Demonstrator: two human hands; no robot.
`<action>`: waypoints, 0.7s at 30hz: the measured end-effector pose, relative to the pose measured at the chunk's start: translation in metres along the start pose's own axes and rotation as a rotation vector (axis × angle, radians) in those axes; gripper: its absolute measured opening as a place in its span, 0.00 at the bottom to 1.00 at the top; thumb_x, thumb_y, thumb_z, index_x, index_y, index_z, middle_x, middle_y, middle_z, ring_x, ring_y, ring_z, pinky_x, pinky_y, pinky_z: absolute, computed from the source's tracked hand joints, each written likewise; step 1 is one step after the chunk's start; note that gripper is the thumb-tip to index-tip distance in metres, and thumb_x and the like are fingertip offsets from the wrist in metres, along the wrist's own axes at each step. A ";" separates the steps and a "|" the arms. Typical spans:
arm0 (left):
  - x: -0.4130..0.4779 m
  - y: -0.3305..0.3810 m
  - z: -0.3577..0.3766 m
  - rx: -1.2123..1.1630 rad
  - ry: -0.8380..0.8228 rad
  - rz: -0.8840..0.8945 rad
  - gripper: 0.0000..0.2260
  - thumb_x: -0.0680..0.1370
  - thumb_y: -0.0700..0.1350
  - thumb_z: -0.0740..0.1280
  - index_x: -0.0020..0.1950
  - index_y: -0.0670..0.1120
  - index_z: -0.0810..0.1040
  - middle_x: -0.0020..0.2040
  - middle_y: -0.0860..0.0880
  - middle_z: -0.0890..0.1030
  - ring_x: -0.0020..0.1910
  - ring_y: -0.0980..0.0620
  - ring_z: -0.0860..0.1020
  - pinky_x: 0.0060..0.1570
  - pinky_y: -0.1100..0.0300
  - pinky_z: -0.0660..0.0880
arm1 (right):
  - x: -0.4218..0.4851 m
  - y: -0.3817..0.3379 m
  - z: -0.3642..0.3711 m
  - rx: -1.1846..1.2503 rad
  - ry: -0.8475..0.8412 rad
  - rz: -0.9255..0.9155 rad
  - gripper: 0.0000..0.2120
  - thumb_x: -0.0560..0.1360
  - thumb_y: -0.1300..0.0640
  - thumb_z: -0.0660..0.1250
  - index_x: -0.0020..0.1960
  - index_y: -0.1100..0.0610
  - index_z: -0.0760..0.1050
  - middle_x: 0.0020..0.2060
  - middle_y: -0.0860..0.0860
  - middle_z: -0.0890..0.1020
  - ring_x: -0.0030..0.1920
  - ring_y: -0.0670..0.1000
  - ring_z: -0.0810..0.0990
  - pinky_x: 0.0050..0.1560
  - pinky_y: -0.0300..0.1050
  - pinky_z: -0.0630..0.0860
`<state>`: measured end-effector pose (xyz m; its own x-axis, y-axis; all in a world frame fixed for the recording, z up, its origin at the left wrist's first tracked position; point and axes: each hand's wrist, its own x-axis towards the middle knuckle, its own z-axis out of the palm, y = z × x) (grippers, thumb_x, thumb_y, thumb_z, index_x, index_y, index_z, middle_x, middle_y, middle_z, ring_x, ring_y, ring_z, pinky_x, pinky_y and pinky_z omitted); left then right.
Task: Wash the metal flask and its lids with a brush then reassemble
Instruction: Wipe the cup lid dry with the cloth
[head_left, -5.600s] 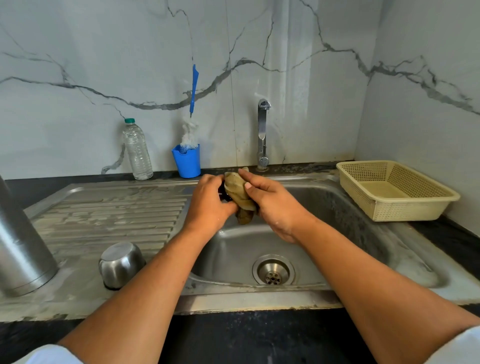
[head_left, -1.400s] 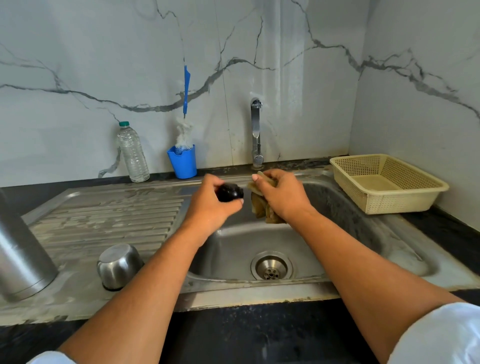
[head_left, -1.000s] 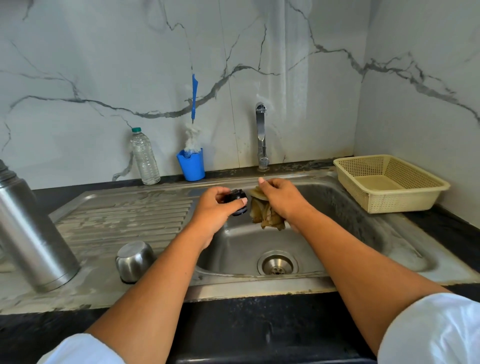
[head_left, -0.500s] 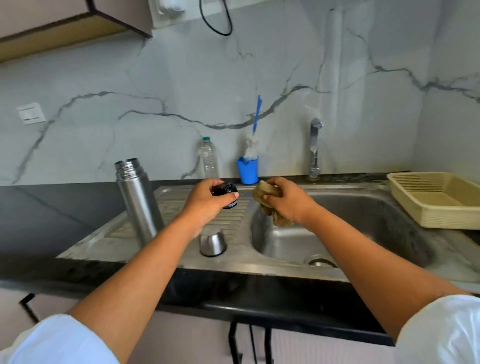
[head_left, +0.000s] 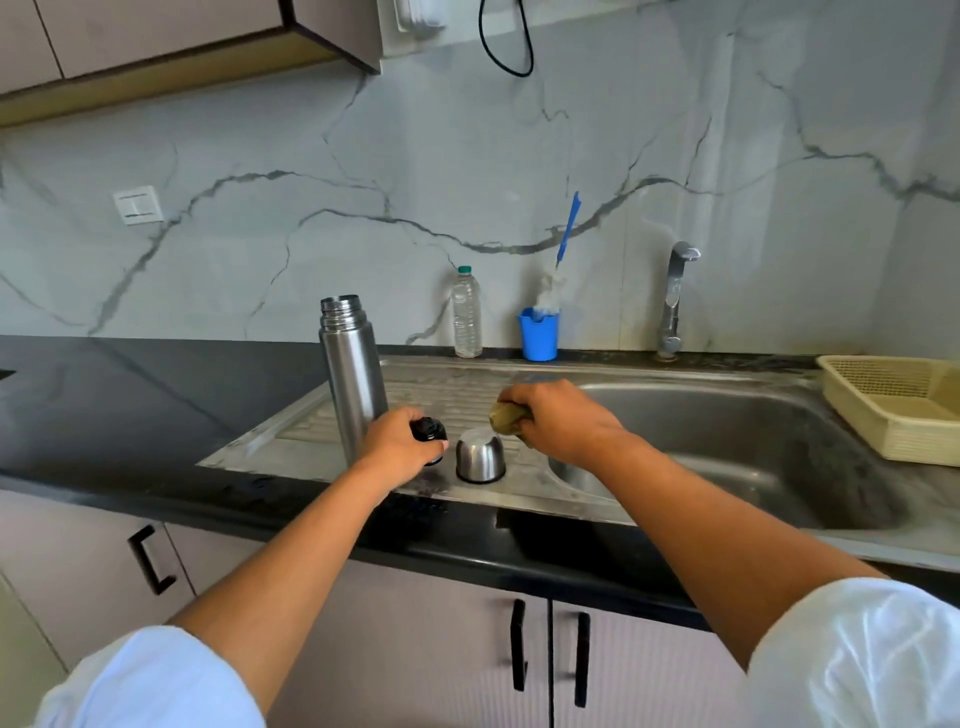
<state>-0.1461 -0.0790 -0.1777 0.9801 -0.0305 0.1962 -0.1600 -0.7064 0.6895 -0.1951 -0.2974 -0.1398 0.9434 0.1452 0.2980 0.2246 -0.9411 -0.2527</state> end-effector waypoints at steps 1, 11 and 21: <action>-0.001 0.000 0.001 0.017 -0.006 0.005 0.26 0.76 0.47 0.77 0.72 0.44 0.75 0.66 0.45 0.80 0.63 0.45 0.78 0.59 0.58 0.74 | -0.001 -0.001 -0.001 -0.008 -0.005 -0.003 0.20 0.79 0.60 0.65 0.69 0.44 0.75 0.61 0.48 0.82 0.58 0.52 0.80 0.58 0.55 0.81; -0.004 0.004 0.002 0.096 -0.056 0.019 0.25 0.77 0.47 0.77 0.72 0.44 0.75 0.67 0.44 0.79 0.64 0.46 0.78 0.53 0.61 0.70 | -0.008 0.005 -0.001 -0.005 -0.001 0.022 0.17 0.81 0.61 0.63 0.67 0.48 0.75 0.59 0.49 0.81 0.54 0.50 0.80 0.56 0.50 0.81; 0.001 0.010 -0.006 0.290 -0.236 0.144 0.41 0.76 0.43 0.77 0.83 0.48 0.57 0.82 0.46 0.61 0.79 0.45 0.63 0.75 0.54 0.63 | -0.010 0.011 -0.004 0.022 -0.019 0.056 0.18 0.81 0.59 0.64 0.69 0.49 0.74 0.59 0.49 0.81 0.54 0.51 0.80 0.55 0.50 0.82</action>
<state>-0.1473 -0.0820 -0.1665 0.9554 -0.2819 0.0876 -0.2913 -0.8524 0.4342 -0.2031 -0.3099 -0.1422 0.9591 0.0984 0.2653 0.1763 -0.9411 -0.2885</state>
